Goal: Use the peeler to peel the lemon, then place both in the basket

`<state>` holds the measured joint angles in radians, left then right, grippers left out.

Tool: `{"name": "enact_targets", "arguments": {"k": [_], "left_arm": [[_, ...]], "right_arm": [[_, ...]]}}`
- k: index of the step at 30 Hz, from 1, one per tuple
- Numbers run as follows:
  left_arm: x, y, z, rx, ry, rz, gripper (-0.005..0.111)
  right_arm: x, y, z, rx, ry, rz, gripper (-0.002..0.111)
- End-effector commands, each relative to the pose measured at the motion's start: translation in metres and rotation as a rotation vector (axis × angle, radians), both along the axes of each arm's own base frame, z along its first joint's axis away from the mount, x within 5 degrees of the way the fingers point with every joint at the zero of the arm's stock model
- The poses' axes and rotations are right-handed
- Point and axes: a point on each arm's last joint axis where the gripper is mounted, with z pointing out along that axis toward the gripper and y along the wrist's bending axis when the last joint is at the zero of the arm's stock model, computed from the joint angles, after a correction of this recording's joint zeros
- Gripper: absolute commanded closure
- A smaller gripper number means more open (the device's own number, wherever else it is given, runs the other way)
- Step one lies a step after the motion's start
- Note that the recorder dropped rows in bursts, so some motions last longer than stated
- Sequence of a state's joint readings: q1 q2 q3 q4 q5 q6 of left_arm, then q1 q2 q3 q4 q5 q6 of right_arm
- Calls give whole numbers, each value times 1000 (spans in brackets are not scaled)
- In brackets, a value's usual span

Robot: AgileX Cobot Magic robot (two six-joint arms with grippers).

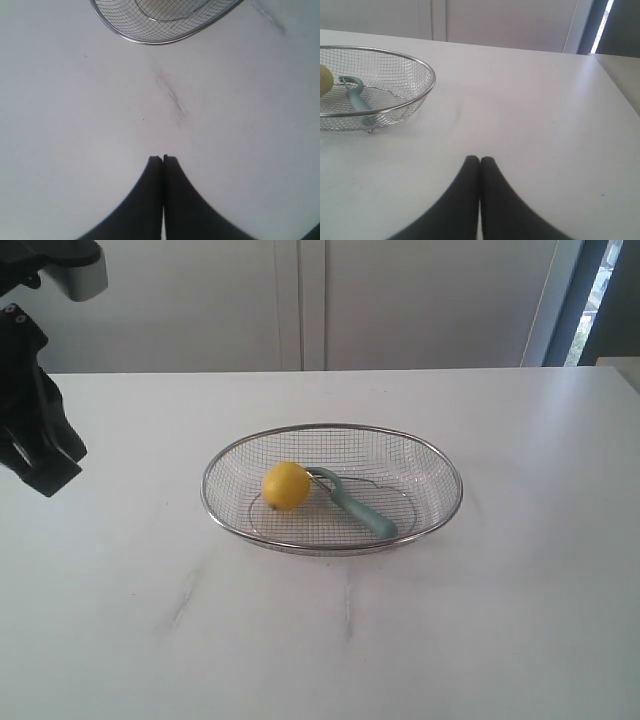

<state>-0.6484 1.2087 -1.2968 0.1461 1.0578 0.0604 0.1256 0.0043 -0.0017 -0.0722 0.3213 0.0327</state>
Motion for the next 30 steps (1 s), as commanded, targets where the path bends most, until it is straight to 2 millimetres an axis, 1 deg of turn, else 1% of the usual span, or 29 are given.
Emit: {"name": "enact_targets", "arguments": {"k": [1, 5, 8, 10, 12, 13, 15, 17, 20, 24, 28, 30], "left_arm": [[3, 9, 2, 102, -72, -11, 106], [2, 13, 3, 125, -84, -3, 106], [1, 17, 7, 52, -80, 25, 106], [3, 21, 12, -85, -131, 61, 106], [6, 26, 15, -230, -221, 103, 106], [9, 30, 15, -327, -287, 141, 106], [9, 39, 12, -453, -379, 206, 106], [7, 49, -1, -522, -423, 275, 106], [-4, 67, -30, -513, -423, 357, 106], [-24, 87, -77, -470, -410, 452, 106], [-44, 102, -126, -470, -474, 540, 106], [-53, 106, -144, -484, -516, 562, 106]], "right_arm": [[0, 0, 1, -5, -14, 2, 108], [0, 0, 1, -5, -14, 2, 108], [0, 0, 0, -5, -12, 2, 108], [0, 0, 0, -5, -12, 2, 108], [0, 0, 0, -5, -12, 2, 108], [0, 0, 0, -5, -12, 2, 108], [0, 0, 0, -5, -12, 2, 108], [0, 0, 0, -5, -12, 2, 108], [0, 0, 0, -5, -12, 2, 108], [0, 0, 0, -5, -12, 2, 108], [0, 0, 0, -5, -12, 2, 108], [0, 0, 0, -5, -12, 2, 108]]}}
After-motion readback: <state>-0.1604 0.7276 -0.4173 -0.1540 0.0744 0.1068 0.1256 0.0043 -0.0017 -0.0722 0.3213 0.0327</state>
